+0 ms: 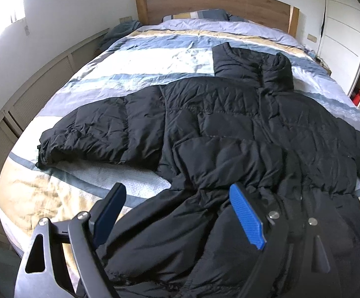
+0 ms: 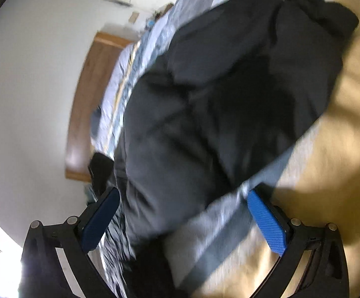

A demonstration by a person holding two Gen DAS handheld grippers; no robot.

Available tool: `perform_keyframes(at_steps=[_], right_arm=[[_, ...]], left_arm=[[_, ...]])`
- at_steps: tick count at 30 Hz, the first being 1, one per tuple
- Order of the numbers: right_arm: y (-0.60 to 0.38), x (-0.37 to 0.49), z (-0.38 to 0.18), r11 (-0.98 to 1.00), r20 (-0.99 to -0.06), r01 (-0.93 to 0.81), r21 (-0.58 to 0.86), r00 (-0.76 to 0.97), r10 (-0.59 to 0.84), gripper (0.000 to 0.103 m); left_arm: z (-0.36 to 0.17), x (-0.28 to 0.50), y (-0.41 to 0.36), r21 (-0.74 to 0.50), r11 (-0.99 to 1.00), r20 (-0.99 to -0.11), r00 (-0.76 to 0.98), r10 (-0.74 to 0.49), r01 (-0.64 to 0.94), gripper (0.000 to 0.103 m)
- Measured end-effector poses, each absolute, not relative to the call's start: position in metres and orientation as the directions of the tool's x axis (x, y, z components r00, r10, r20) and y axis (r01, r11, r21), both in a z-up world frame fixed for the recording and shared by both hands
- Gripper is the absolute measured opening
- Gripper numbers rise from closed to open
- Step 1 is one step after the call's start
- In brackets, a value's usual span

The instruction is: Fold large clothes

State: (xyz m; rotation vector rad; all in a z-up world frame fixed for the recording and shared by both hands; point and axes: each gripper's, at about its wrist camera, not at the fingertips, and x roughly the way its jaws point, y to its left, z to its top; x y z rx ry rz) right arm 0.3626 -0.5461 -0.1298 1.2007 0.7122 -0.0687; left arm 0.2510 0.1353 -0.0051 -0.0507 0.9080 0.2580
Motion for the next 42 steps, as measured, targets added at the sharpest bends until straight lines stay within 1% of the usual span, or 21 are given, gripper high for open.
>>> perform_keyframes(at_steps=[3,6,10,11,12,13,14,15,17,20,23,28,30,33,37,42], right_arm=[[-0.567,0.368,-0.134,0.356,-0.519,0.414,0.838,0.808,0.28,0.095],[-0.591,0.368,-0.141,0.273,-0.473,0.409,0.871,0.847,0.242,0.089],[-0.615,0.366,-0.145,0.204,-0.443,0.407,0.891,0.877,0.187,0.08],[-0.617,0.367,-0.143,0.202,-0.447,0.412,0.889,0.876,0.182,0.074],[-0.62,0.368,-0.143,0.2,-0.454,0.42,0.885,0.873,0.179,0.07],[-0.623,0.369,-0.142,0.197,-0.454,0.421,0.885,0.873,0.176,0.062],[-0.623,0.368,-0.144,0.195,-0.449,0.416,0.888,0.876,0.177,0.052],[-0.624,0.368,-0.142,0.195,-0.44,0.407,0.892,0.88,0.178,0.046],[-0.629,0.367,-0.133,0.213,-0.435,0.398,0.892,0.884,0.172,0.03],[-0.623,0.365,-0.106,0.264,-0.404,0.354,0.897,0.899,0.169,0.02],[-0.614,0.367,-0.071,0.35,-0.37,0.292,0.89,0.911,0.181,0.017],[-0.578,0.378,0.001,0.482,-0.295,0.148,0.863,0.924,0.244,0.017],[-0.549,0.386,0.035,0.558,-0.281,0.078,0.826,0.915,0.288,0.017],[-0.502,0.388,0.071,0.642,-0.273,-0.019,0.766,0.895,0.352,0.017],[-0.438,0.382,0.107,0.742,-0.304,-0.145,0.654,0.848,0.434,0.017],[-0.368,0.363,0.11,0.804,-0.388,-0.259,0.535,0.77,0.507,0.017]], left_arm=[[-0.003,0.251,0.141,0.079,0.963,-0.781,0.585,0.22,-0.257,0.085],[0.0,0.251,0.149,0.086,0.957,-0.777,0.582,0.238,-0.277,0.085],[0.001,0.25,0.156,0.086,0.952,-0.776,0.579,0.248,-0.293,0.085],[0.001,0.25,0.157,0.086,0.952,-0.776,0.579,0.249,-0.294,0.085],[0.001,0.25,0.157,0.086,0.952,-0.776,0.58,0.248,-0.293,0.085],[0.001,0.25,0.158,0.084,0.953,-0.775,0.581,0.247,-0.292,0.085],[0.001,0.249,0.158,0.083,0.953,-0.775,0.582,0.245,-0.29,0.085],[0.002,0.249,0.158,0.082,0.955,-0.775,0.585,0.241,-0.286,0.085],[0.004,0.247,0.158,0.08,0.957,-0.772,0.589,0.237,-0.279,0.085],[0.007,0.243,0.158,0.061,0.96,-0.767,0.603,0.221,-0.274,0.085],[0.01,0.238,0.159,0.044,0.962,-0.759,0.617,0.207,-0.269,0.085],[0.016,0.225,0.165,0.006,0.964,-0.749,0.638,0.18,-0.266,0.085],[0.018,0.22,0.168,-0.008,0.964,-0.745,0.644,0.172,-0.266,0.085],[0.02,0.211,0.174,-0.019,0.965,-0.74,0.653,0.163,-0.263,0.085],[0.023,0.199,0.184,-0.029,0.964,-0.733,0.662,0.159,-0.265,0.085],[0.023,0.183,0.196,-0.049,0.96,-0.728,0.668,0.154,-0.275,0.085]])
